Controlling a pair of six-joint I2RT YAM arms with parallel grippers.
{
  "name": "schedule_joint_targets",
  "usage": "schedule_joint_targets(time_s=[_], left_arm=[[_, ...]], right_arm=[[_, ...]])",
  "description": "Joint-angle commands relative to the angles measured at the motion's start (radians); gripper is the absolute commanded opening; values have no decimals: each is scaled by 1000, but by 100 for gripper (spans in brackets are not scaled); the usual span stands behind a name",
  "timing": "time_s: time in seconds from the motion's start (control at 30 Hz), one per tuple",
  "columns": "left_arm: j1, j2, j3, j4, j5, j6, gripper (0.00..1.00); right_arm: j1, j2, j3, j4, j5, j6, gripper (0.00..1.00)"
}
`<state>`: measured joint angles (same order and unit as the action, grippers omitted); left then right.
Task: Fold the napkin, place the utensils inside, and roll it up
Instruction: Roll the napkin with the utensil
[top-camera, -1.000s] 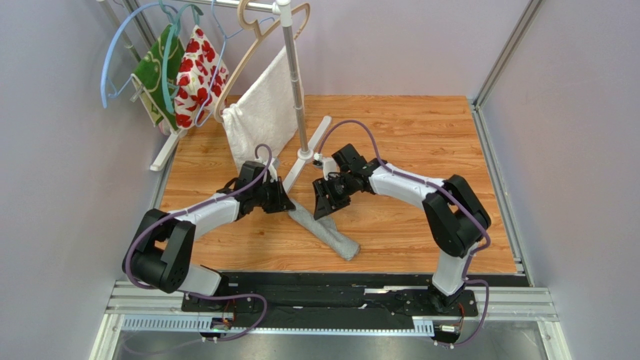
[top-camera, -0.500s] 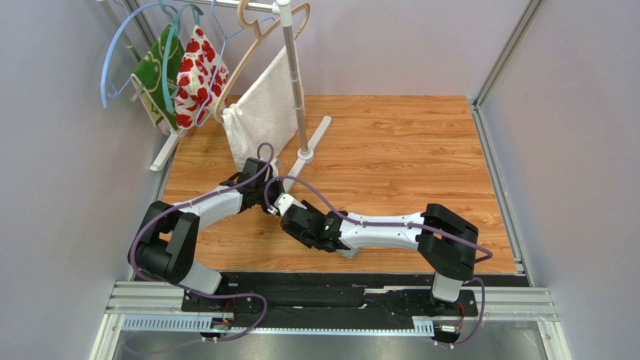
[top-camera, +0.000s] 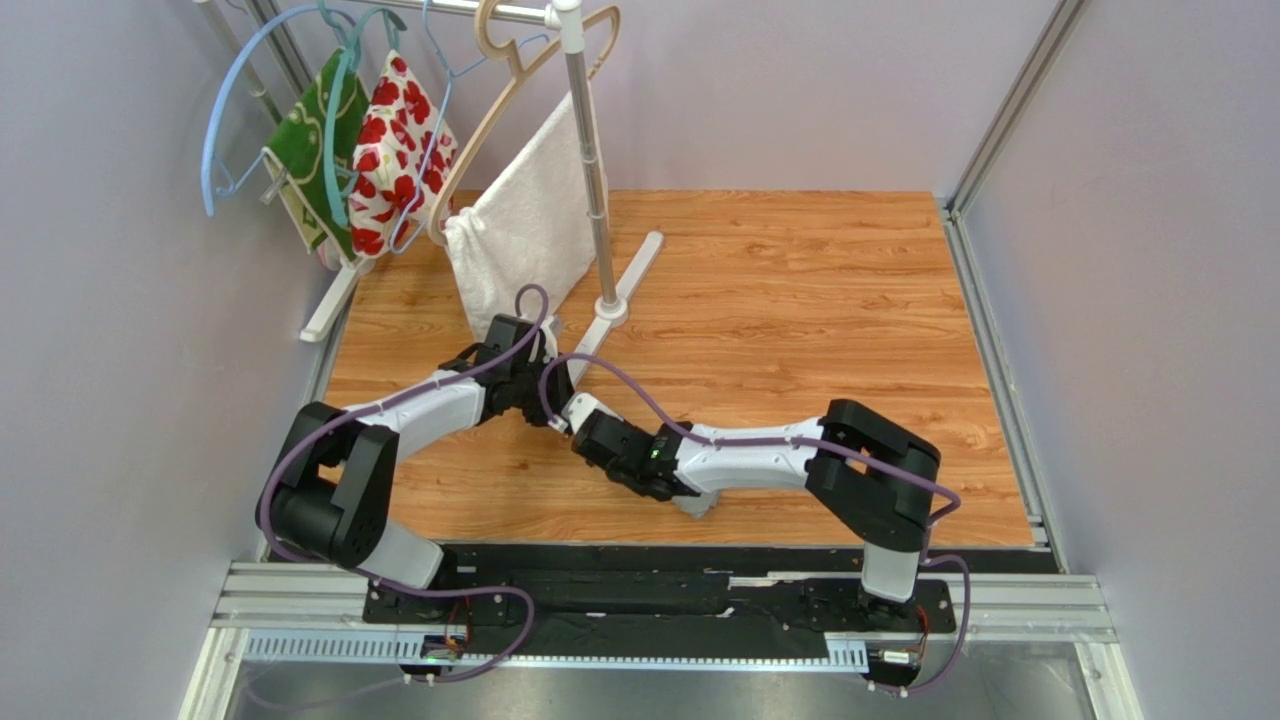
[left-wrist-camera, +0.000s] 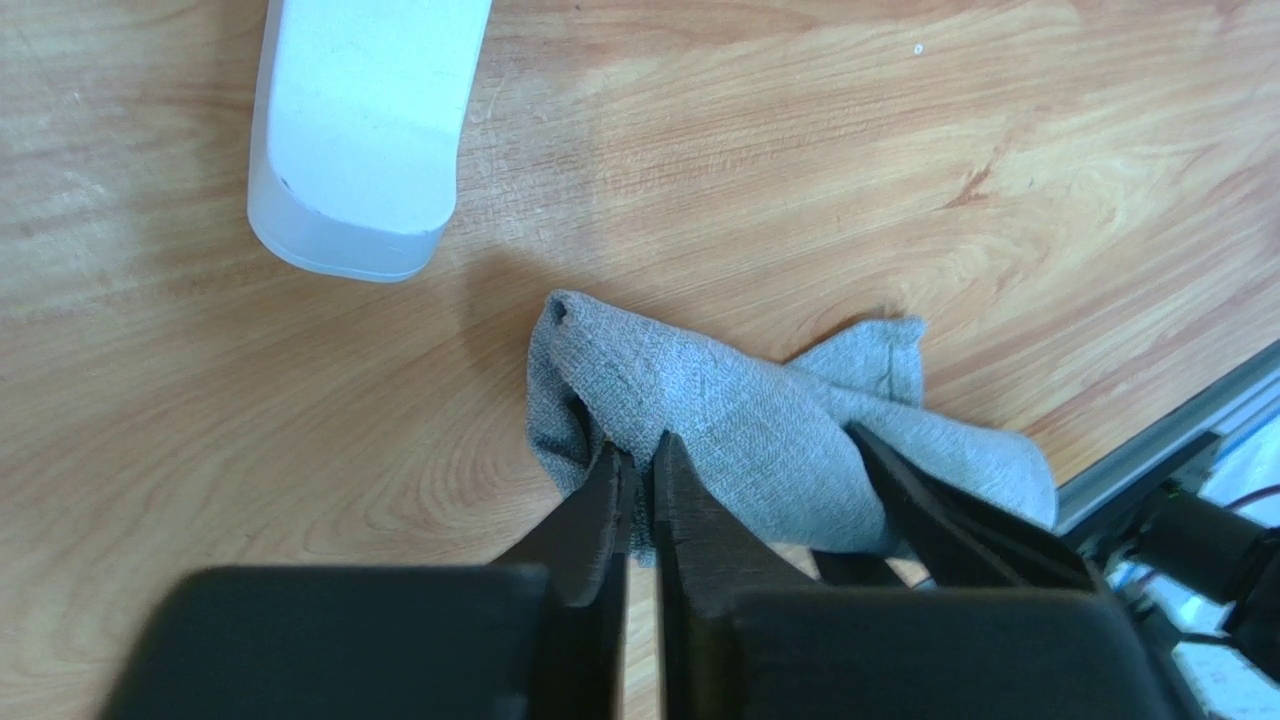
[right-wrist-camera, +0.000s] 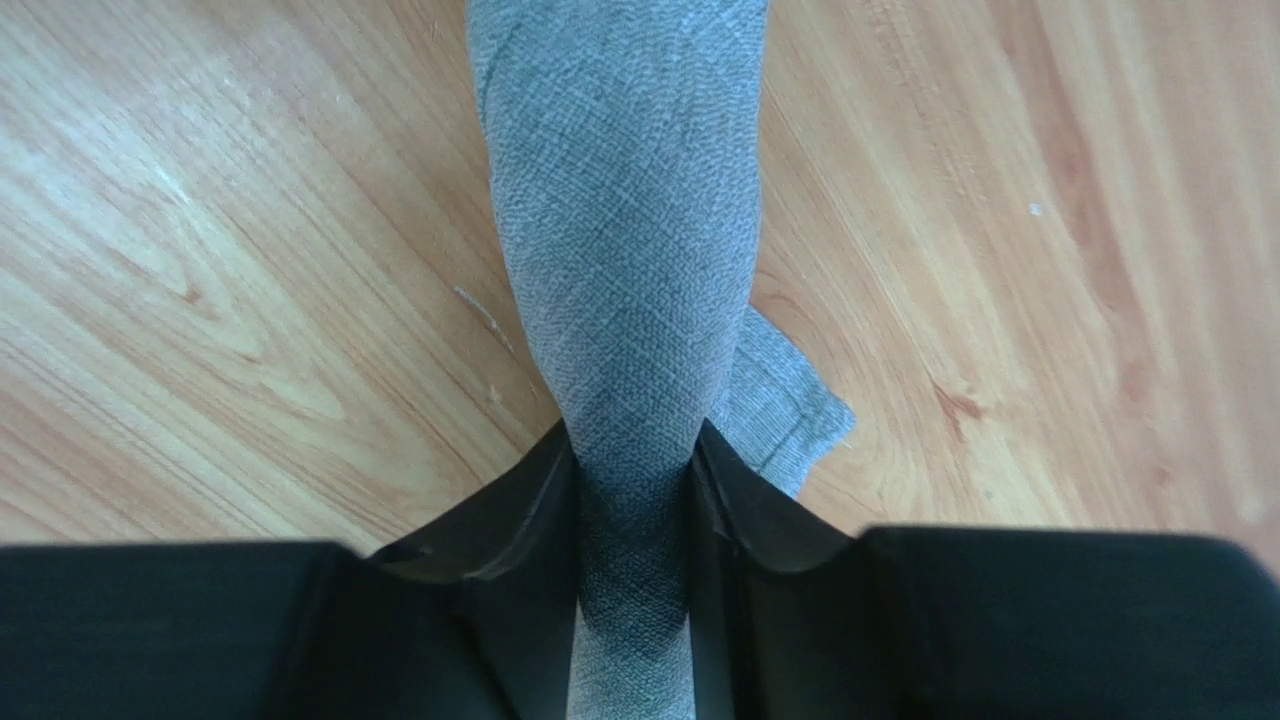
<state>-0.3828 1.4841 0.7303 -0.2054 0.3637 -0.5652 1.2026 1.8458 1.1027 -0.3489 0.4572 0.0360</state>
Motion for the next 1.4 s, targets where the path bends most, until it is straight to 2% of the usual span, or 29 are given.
schedule_joint_targets(time_s=[0.0, 0.1, 0.27, 0.47, 0.63, 1.03, 1.1, 1.13, 1.23, 1.27, 1.37], left_arm=[[2, -51, 23, 17, 17, 19, 43], [4, -111, 3, 23, -34, 18, 59], [4, -189, -45, 34, -68, 21, 61], [4, -229, -117, 83, -55, 13, 61], [4, -216, -135, 112, -39, 8, 60], [4, -136, -169, 199, 40, -15, 47], [4, -119, -173, 244, 55, -24, 41], [4, -110, -175, 250, 64, -25, 30], [4, -104, -170, 238, 47, -25, 5], [4, -104, -161, 230, 38, -21, 1], [4, -91, -125, 164, 6, -13, 0]], right_arm=[[-110, -51, -49, 44, -308, 44, 26], [-175, -79, -67, 50, -538, 42, 23], [-270, -79, -72, 62, -831, 64, 21], [-362, -30, -55, 96, -1067, 105, 20], [-417, 38, -43, 139, -1181, 139, 18], [-457, 89, -17, 151, -1224, 146, 18], [-462, 92, -17, 149, -1221, 146, 19], [-462, 89, -15, 148, -1215, 150, 20], [-472, 64, -12, 140, -1180, 162, 40], [-477, 53, -6, 128, -1157, 166, 47], [-491, -9, 31, 62, -1073, 173, 52]])
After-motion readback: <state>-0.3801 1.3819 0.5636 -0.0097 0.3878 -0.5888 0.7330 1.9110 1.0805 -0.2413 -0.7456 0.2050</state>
